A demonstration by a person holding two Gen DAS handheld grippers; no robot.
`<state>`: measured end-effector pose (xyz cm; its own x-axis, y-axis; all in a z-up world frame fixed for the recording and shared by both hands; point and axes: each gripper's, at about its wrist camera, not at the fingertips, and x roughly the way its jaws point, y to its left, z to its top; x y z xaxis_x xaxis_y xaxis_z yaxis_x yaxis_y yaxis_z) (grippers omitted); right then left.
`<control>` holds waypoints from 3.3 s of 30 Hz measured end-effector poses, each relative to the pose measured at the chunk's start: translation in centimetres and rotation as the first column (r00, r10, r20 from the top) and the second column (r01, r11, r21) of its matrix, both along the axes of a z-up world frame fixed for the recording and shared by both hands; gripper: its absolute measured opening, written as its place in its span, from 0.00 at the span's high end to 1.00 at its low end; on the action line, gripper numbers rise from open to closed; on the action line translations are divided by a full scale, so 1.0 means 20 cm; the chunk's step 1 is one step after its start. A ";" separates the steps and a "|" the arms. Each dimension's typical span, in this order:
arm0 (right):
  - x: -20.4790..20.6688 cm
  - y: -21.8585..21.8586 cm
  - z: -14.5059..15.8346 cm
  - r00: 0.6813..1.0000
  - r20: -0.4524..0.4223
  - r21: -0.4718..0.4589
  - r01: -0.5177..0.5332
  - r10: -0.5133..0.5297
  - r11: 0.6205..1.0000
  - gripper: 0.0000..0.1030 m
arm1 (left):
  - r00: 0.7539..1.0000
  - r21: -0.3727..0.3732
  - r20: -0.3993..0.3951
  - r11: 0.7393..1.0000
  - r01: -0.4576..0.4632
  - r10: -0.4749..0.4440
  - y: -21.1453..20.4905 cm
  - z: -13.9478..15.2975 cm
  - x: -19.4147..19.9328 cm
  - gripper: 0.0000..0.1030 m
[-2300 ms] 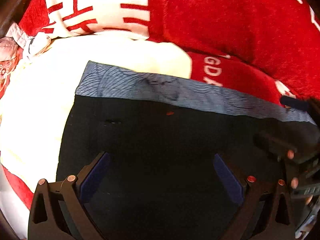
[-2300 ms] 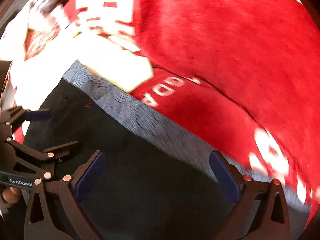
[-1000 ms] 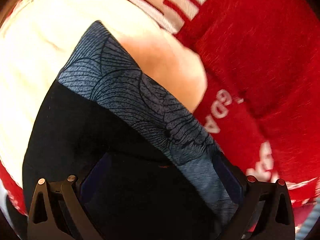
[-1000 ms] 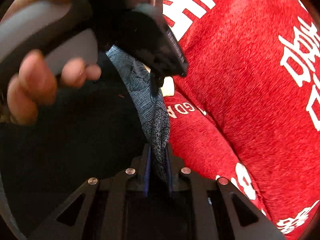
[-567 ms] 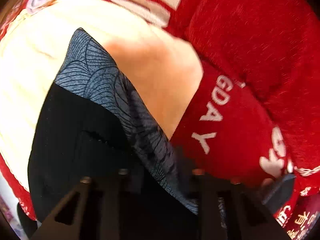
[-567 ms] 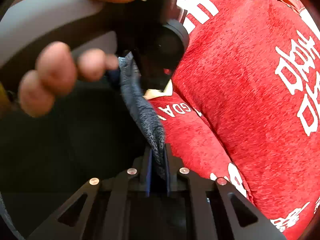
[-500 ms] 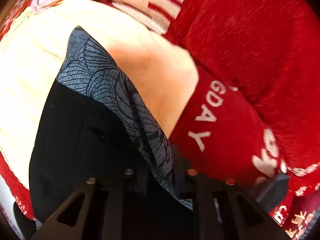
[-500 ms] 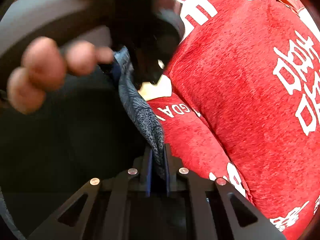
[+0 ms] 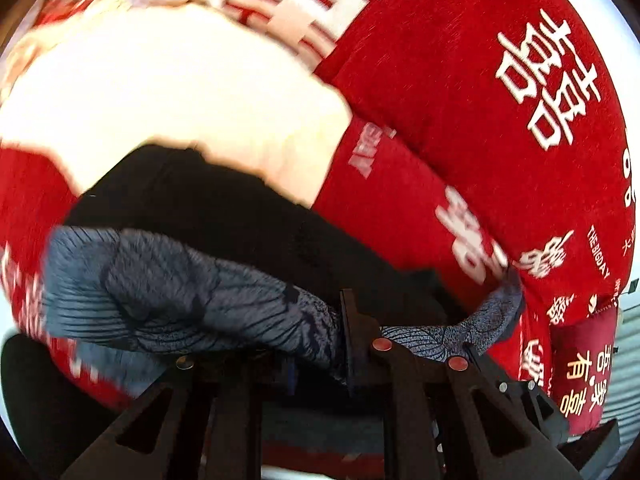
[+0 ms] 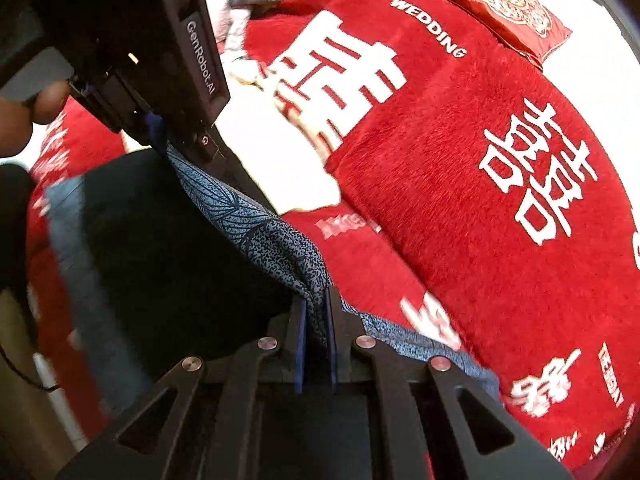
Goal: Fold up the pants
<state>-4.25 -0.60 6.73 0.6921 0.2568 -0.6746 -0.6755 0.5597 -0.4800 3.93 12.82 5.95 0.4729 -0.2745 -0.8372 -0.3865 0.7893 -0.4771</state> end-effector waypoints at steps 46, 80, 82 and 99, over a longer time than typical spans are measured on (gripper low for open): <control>0.29 -1.09 -0.11 0.387 -0.542 0.033 0.897 -0.746 0.442 0.87 | 0.956 0.207 0.046 0.939 0.273 -0.289 -0.16 0.14 -0.27 0.47; 1.22 -1.07 -0.32 0.434 -0.376 -0.268 0.795 -0.819 0.544 0.82 | 0.937 0.514 -0.146 0.785 0.345 -0.317 -0.57 -0.11 -0.18 0.24; 1.14 -1.16 -0.28 0.438 -0.378 -0.225 0.811 -0.815 0.540 0.86 | 0.920 0.557 -0.167 0.736 0.385 -0.355 -0.71 -0.11 -0.14 0.24; 0.12 -1.95 -0.05 0.199 -0.422 0.066 0.980 -0.885 0.189 0.93 | 0.897 0.685 -0.326 0.580 0.442 -0.299 -0.51 -0.29 -0.35 0.02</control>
